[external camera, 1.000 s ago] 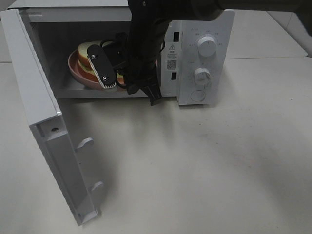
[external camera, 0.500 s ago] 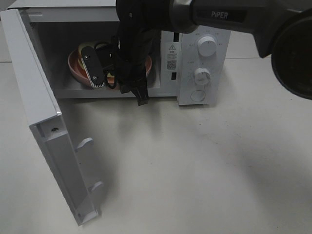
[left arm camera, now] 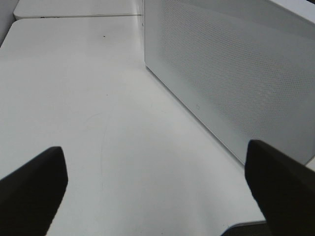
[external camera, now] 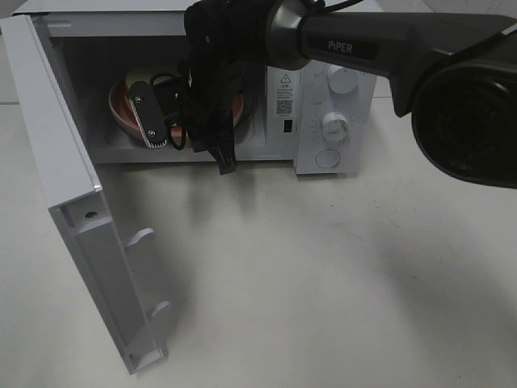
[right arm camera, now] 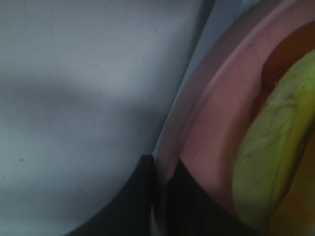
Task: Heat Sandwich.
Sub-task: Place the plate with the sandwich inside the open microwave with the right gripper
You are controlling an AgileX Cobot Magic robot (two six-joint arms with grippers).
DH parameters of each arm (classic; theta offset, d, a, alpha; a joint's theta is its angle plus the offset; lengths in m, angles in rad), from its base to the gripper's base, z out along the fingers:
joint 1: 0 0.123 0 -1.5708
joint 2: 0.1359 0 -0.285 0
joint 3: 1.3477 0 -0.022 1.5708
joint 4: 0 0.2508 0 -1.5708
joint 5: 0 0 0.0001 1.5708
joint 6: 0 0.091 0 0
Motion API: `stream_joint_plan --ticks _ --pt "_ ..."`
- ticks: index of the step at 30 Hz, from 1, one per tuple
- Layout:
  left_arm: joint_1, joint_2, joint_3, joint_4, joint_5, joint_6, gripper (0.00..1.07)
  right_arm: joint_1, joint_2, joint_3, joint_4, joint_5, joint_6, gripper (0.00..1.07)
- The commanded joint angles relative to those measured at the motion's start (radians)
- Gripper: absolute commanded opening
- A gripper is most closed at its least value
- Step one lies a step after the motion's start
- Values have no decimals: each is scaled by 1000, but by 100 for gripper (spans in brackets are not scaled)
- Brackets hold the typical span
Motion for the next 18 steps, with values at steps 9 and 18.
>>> stream_joint_plan --ticks 9,18 --pt "-6 -26 3 -7 -8 -5 92 0 10 -19 -32 -55 119 32" --pt "-6 -26 3 -7 -8 -5 92 0 10 -19 -46 -39 189 64"
